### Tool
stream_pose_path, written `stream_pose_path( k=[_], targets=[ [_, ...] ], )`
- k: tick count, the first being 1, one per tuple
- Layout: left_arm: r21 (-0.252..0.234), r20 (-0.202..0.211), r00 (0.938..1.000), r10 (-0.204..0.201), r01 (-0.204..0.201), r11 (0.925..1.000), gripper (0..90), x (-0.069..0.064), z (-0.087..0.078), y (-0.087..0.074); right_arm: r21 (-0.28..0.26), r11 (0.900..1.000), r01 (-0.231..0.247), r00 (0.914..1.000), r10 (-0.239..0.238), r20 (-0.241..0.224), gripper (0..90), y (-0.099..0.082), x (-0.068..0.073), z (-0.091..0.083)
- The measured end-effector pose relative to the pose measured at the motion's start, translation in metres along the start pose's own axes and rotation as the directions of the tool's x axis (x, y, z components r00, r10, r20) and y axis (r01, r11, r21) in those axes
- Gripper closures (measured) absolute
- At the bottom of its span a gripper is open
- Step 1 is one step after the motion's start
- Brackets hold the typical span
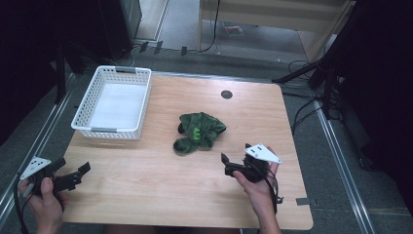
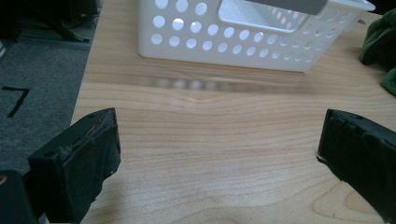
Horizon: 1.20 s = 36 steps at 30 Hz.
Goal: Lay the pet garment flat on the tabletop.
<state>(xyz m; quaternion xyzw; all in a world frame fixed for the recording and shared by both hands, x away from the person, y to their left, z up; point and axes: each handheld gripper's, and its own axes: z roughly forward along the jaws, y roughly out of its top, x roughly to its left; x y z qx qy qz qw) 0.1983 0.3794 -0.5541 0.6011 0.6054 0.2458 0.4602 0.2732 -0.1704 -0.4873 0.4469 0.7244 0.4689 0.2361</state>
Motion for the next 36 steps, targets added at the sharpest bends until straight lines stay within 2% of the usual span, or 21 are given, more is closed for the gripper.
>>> stream_pose_path(
  k=[1,2,4,5,6,7,10,13,14,20,23,24,25,27,28,29,32,33,34,35,36],
  targets=[
    [0.002,0.000,1.0000,-0.001,0.001,1.0000,0.0,0.000,0.000,0.000,0.001,0.9999,0.016,0.9998,-0.016,-0.014,7.2,0.007,0.010,0.010],
    [0.003,0.001,1.0000,-0.003,0.003,1.0000,0.0,0.000,0.000,0.000,0.001,0.9999,0.016,0.9998,-0.016,-0.014,7.2,0.007,0.010,0.010],
    [0.002,0.005,0.9999,-0.010,0.010,0.9999,0.0,0.001,0.000,0.000,0.007,0.9995,0.030,0.9986,-0.030,-0.045,7.2,0.017,0.022,0.024],
    [0.002,0.005,0.9999,-0.010,0.010,0.9999,0.0,0.001,0.000,0.000,0.007,0.9995,0.030,0.9986,-0.030,-0.045,7.2,0.017,0.022,0.024],
    [0.002,0.005,0.9999,-0.011,0.011,0.9999,0.0,0.001,0.000,0.000,0.009,0.9999,0.009,0.9974,-0.009,-0.071,7.2,0.021,0.026,0.029],
    [0.002,0.005,0.9999,-0.011,0.011,0.9999,0.0,0.001,0.000,0.000,0.019,0.9998,-0.008,0.9930,0.011,-0.118,7.1,0.028,0.034,0.037],
    [0.003,0.004,1.0000,-0.006,0.006,1.0000,0.0,0.001,0.001,0.000,0.038,0.9985,0.040,0.9929,-0.036,-0.114,7.1,0.036,0.046,0.053],
    [0.005,0.006,1.0000,-0.006,0.006,1.0000,0.0,0.001,0.001,0.000,0.063,0.9966,0.053,0.9933,-0.046,-0.106,7.1,0.041,0.052,0.068],
    [0.006,0.006,1.0000,-0.006,0.006,1.0000,0.0,0.001,0.001,0.001,0.063,0.9966,0.053,0.9933,-0.046,-0.106,7.1,0.041,0.052,0.068],
    [0.009,0.006,0.9999,-0.008,0.008,0.9999,0.0,0.001,0.001,0.001,0.103,0.9890,0.106,0.9925,-0.099,-0.072,10.8,0.041,0.059,0.100],
    [0.009,0.005,1.0000,-0.008,0.008,0.9999,0.0,0.001,0.001,0.001,0.144,0.9796,0.140,0.9894,-0.132,-0.060,10.9,0.037,0.061,0.115],
    [0.010,0.005,1.0000,-0.007,0.007,0.9999,0.0,0.001,0.001,0.001,0.144,0.9796,0.140,0.9894,-0.132,-0.060,10.9,0.037,0.061,0.115],
    [0.008,0.006,1.0000,-0.005,0.004,1.0000,0.0,0.001,0.001,0.001,0.182,0.9714,0.152,0.9881,-0.146,-0.049,11.6,0.032,0.060,0.126],
    [0.007,0.008,1.0000,-0.001,0.001,1.0000,0.0,0.001,0.001,0.001,0.195,0.9688,0.153,0.9882,-0.147,-0.045,11.8,0.030,0.059,0.130],
    [0.008,0.007,1.0000,0.002,-0.002,1.0000,0.0,0.000,0.001,0.001,0.219,0.9643,0.149,0.9889,-0.145,-0.034,13.1,0.026,0.058,0.137],
    [0.007,0.006,1.0000,0.007,-0.007,1.0000,0.0,0.000,0.001,0.001,0.238,0.9577,0.162,0.9859,-0.167,0.004,13.5,0.019,0.057,0.145],
    [0.008,0.001,0.9998,0.022,-0.022,0.9997,0.0,-0.001,0.001,0.001,0.242,0.9549,0.172,0.9822,-0.185,0.033,15.1,0.012,0.058,0.150],
    [0.010,-0.003,0.9995,0.030,-0.030,0.9995,0.0,-0.002,0.002,0.001,0.245,0.9511,0.188,0.9766,-0.208,0.055,21.3,0.008,0.061,0.153],
    [0.010,-0.003,0.9995,0.030,-0.030,0.9995,0.0,-0.002,0.002,0.001,0.245,0.9511,0.188,0.9766,-0.208,0.055,21.3,0.008,0.061,0.153],
    [0.015,-0.008,0.9993,0.035,-0.035,0.9993,0.0,-0.003,0.002,0.001,0.240,0.9533,0.184,0.9765,-0.205,0.066,26.2,0.007,0.062,0.153],
    [0.026,-0.021,0.9984,0.053,-0.053,0.9983,0.0,-0.004,0.002,0.002,0.219,0.9577,0.186,0.9740,-0.209,0.087,43.1,0.005,0.061,0.152]
  ],
)
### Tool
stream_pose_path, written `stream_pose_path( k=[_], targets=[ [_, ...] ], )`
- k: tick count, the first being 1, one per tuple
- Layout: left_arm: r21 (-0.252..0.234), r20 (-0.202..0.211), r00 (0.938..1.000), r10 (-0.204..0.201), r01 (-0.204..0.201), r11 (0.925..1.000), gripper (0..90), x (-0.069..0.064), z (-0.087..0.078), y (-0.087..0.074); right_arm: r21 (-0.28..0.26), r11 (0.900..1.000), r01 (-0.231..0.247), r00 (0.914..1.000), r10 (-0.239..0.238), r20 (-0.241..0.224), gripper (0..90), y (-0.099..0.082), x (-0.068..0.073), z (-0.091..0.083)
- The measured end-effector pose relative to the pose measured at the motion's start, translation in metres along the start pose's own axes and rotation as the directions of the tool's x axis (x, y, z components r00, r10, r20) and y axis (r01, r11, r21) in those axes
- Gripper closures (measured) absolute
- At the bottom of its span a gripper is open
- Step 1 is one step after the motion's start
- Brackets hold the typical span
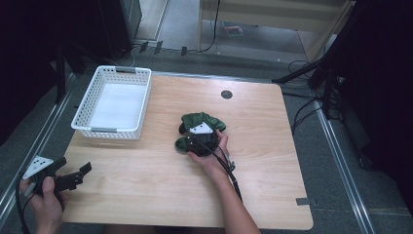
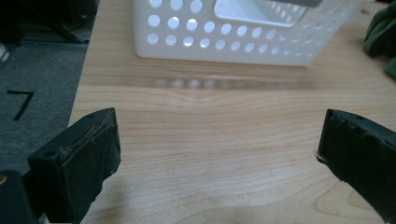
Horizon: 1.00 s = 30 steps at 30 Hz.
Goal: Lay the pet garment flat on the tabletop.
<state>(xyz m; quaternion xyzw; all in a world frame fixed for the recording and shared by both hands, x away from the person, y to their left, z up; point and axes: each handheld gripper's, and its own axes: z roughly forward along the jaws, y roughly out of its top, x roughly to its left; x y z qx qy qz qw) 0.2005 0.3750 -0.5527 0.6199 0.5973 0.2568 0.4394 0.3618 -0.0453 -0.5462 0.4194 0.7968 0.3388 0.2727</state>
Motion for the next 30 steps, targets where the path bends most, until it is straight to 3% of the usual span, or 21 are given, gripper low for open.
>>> stream_pose_path(
  k=[2,3,5,8,9,12,13,14,17,18,21,23,24,27,28,29,30],
  targets=[
    [0.012,-0.054,0.9983,0.021,-0.021,0.9997,0.0,-0.006,0.000,0.003,-0.015,0.9998,-0.012,0.9999,0.012,0.011,57.8,-0.002,-0.001,0.000],
    [0.012,-0.054,0.9983,0.021,-0.021,0.9997,0.0,-0.006,0.000,0.003,-0.015,0.9998,-0.012,0.9999,0.012,0.011,57.8,-0.002,-0.001,0.000],
    [0.007,-0.005,0.9999,-0.014,0.014,0.9999,0.0,-0.009,-0.001,0.006,-0.028,0.9989,-0.037,0.9993,0.037,-0.007,71.9,-0.002,-0.004,-0.002],
    [0.013,0.015,0.9994,0.032,-0.032,0.9994,0.0,-0.024,-0.001,0.012,-0.061,0.9917,-0.114,0.9929,0.111,-0.041,83.6,-0.001,-0.014,-0.009],
    [0.007,0.042,0.9978,0.053,-0.053,0.9986,0.0,-0.037,-0.002,0.018,-0.077,0.9908,-0.111,0.9935,0.108,-0.035,84.0,-0.001,-0.016,-0.013],
    [-0.005,0.078,0.9946,0.068,-0.068,0.9977,0.0,-0.051,-0.003,0.025,-0.102,0.9884,-0.112,0.9934,0.109,-0.033,84.4,0.000,-0.020,-0.024],
    [-0.015,0.114,0.9896,0.088,-0.087,0.9961,0.0,-0.066,-0.001,0.033,-0.129,0.9851,-0.113,0.9929,0.107,-0.051,84.5,0.003,-0.023,-0.038],
    [-0.015,0.114,0.9896,0.088,-0.087,0.9961,0.0,-0.066,-0.001,0.033,-0.144,0.9832,-0.112,0.9928,0.105,-0.057,84.5,0.004,-0.024,-0.047],
    [-0.035,0.178,0.9769,0.117,-0.113,0.9930,0.0,-0.091,0.003,0.047,-0.175,0.9791,-0.103,0.9925,0.090,-0.082,84.5,0.008,-0.023,-0.076],
    [-0.047,0.198,0.9723,0.124,-0.117,0.9920,0.0,-0.100,0.005,0.051,-0.175,0.9791,-0.103,0.9925,0.090,-0.082,84.5,0.008,-0.023,-0.076],
    [-0.063,0.281,0.9481,0.150,-0.138,0.9885,0.0,-0.128,0.009,0.057,-0.203,0.9755,-0.086,0.9920,0.065,-0.109,84.4,0.002,-0.015,-0.114],
    [-0.055,0.363,0.9190,0.154,-0.143,0.9881,0.0,-0.146,0.014,0.055,-0.206,0.9741,-0.092,0.9902,0.068,-0.122,84.4,-0.001,-0.013,-0.123],
    [-0.049,0.387,0.9067,0.167,-0.161,0.9858,0.0,-0.155,0.017,0.053,-0.208,0.9737,-0.094,0.9876,0.065,-0.143,84.3,-0.012,-0.006,-0.136],
    [-0.026,0.447,0.8719,0.200,-0.211,0.9771,0.0,-0.178,0.030,0.048,-0.198,0.9761,-0.089,0.9848,0.056,-0.165,84.2,-0.025,0.004,-0.145],
    [-0.019,0.459,0.8640,0.206,-0.222,0.9748,0.0,-0.184,0.034,0.047,-0.184,0.9792,-0.084,0.9836,0.052,-0.173,83.6,-0.032,0.009,-0.146],
    [-0.015,0.471,0.8565,0.212,-0.233,0.9724,0.0,-0.188,0.038,0.046,-0.151,0.9866,-0.060,0.9839,0.033,-0.175,78.1,-0.044,0.020,-0.147],
    [-0.011,0.479,0.8507,0.216,-0.241,0.9705,0.0,-0.191,0.041,0.045,-0.153,0.9865,-0.059,0.9828,0.031,-0.182,71.6,-0.049,0.023,-0.147]
  ],
)
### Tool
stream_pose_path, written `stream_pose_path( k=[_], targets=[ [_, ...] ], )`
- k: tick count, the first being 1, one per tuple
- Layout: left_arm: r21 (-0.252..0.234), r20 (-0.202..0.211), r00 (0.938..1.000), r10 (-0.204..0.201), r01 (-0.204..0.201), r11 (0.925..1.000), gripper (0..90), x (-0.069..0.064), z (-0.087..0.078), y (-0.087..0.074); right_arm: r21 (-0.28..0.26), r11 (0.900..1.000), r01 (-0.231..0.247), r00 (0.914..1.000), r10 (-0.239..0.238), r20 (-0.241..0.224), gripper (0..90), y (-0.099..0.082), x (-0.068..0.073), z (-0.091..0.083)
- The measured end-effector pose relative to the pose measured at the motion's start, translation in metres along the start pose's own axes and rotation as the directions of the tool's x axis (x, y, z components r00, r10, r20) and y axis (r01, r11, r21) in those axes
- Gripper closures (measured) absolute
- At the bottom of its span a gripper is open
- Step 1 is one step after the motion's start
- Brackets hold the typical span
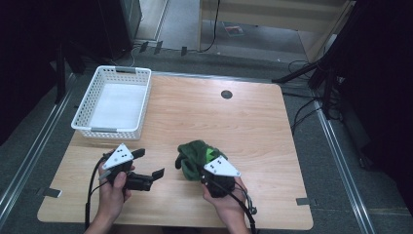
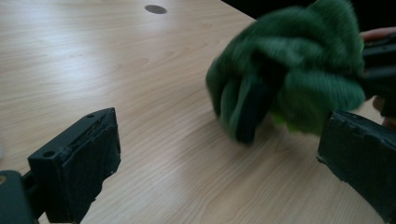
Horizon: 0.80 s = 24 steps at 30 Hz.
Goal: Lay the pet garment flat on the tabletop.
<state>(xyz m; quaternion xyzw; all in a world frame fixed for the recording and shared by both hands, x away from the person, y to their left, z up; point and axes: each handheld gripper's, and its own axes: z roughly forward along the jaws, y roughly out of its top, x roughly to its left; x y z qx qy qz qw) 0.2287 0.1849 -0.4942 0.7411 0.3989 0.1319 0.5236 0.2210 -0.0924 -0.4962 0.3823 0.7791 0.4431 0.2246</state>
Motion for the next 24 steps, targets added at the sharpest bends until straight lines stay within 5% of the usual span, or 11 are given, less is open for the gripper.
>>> stream_pose_path(
  k=[1,4,8,12,13,14,18,21,24],
  targets=[
    [0.005,0.009,1.0000,0.003,-0.003,1.0000,0.0,0.000,0.004,0.000,0.000,1.0000,0.000,1.0000,0.000,0.000,71.6,0.000,0.000,0.000],
    [0.014,0.019,0.9998,0.003,-0.003,0.9999,0.0,0.002,0.012,0.000,0.006,0.9987,-0.051,0.9943,0.051,-0.093,36.6,-0.013,-0.003,-0.004],
    [0.019,0.023,0.9997,0.004,-0.004,0.9998,0.0,0.005,0.018,0.001,-0.028,0.9967,-0.076,0.9929,0.073,-0.094,37.2,-0.013,-0.012,-0.013],
    [0.036,0.077,0.9969,-0.012,0.009,0.9993,0.0,0.005,0.026,-0.003,-0.035,0.9954,-0.089,0.9917,0.086,-0.096,40.6,-0.012,-0.020,-0.016],
    [0.051,0.090,0.9958,-0.020,0.016,0.9986,0.0,0.005,0.030,-0.005,-0.036,0.9962,-0.079,0.9928,0.076,-0.093,44.4,-0.012,-0.020,-0.015],
    [0.088,0.114,0.9930,-0.030,0.020,0.9959,0.0,0.005,0.037,-0.010,-0.041,0.9971,-0.065,0.9944,0.061,-0.086,61.4,-0.009,-0.021,-0.012],
    [0.123,0.131,0.9905,-0.044,0.028,0.9921,0.0,0.004,0.045,-0.016,-0.050,0.9984,-0.026,0.9979,0.023,-0.061,76.4,0.005,-0.022,-0.004],
    [0.121,0.089,0.9945,-0.054,0.043,0.9917,6.4,0.003,0.049,-0.016,-0.102,0.9939,-0.040,0.9978,0.035,-0.056,73.4,0.033,-0.033,0.011],
    [0.117,0.061,0.9964,-0.058,0.051,0.9919,6.5,0.004,0.050,-0.014,-0.094,0.9930,-0.071,0.9971,0.073,0.019,53.7,0.059,-0.055,0.038]
  ],
)
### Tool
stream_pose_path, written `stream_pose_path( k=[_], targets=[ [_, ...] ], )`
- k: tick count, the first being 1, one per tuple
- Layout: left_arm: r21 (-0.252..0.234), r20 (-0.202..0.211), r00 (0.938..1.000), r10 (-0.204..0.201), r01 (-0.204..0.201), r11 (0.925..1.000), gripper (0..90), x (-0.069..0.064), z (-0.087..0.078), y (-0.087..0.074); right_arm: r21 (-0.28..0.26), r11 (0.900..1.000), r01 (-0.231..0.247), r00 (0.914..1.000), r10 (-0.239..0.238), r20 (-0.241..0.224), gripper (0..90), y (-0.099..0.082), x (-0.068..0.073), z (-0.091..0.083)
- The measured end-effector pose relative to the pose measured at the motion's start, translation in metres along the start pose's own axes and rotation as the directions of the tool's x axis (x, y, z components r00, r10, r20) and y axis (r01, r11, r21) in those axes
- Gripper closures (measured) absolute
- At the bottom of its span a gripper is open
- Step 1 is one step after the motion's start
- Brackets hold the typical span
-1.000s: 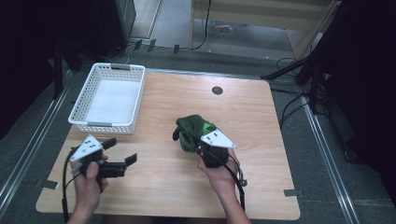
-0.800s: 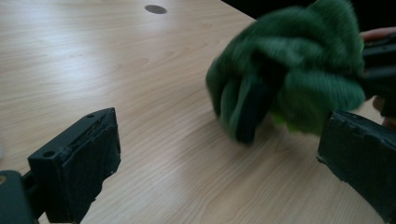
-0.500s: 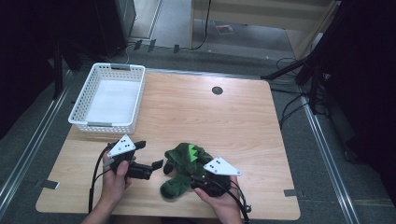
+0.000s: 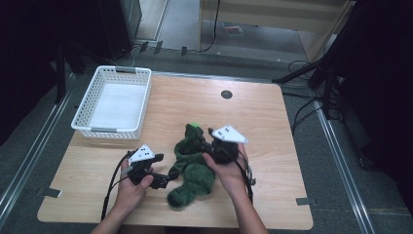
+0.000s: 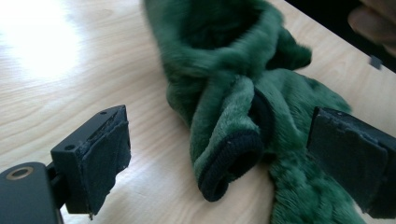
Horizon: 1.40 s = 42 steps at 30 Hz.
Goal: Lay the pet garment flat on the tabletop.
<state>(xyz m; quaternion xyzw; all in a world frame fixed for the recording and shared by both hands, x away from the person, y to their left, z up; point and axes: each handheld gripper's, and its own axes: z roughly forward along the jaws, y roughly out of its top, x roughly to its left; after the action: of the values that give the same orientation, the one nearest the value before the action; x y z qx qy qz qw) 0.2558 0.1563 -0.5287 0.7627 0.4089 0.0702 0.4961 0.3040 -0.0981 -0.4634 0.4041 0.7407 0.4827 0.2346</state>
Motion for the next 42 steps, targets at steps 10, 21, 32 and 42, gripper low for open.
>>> stream_pose_path(
  k=[10,21,32,42],
  targets=[
    [-0.033,-0.134,0.9843,-0.115,0.112,0.9932,34.0,0.015,0.016,0.017,0.164,0.9837,-0.074,0.9926,0.088,-0.084,44.5,-0.011,-0.031,0.024],
    [0.117,-0.125,0.9872,-0.098,0.113,0.9866,71.4,0.019,0.029,0.008,0.357,0.9340,-0.022,0.9985,0.038,-0.039,72.8,-0.059,-0.042,0.028],
    [0.052,-0.307,0.9291,-0.207,0.233,0.9710,37.9,0.037,0.057,0.037,0.293,0.9553,-0.038,0.9846,0.086,-0.152,48.5,-0.015,-0.040,0.069],
    [0.154,-0.384,0.9216,-0.055,0.123,0.9803,90.0,0.041,0.079,0.051,0.279,0.9599,-0.026,0.9994,0.018,0.031,89.6,-0.035,-0.063,0.064]
  ],
)
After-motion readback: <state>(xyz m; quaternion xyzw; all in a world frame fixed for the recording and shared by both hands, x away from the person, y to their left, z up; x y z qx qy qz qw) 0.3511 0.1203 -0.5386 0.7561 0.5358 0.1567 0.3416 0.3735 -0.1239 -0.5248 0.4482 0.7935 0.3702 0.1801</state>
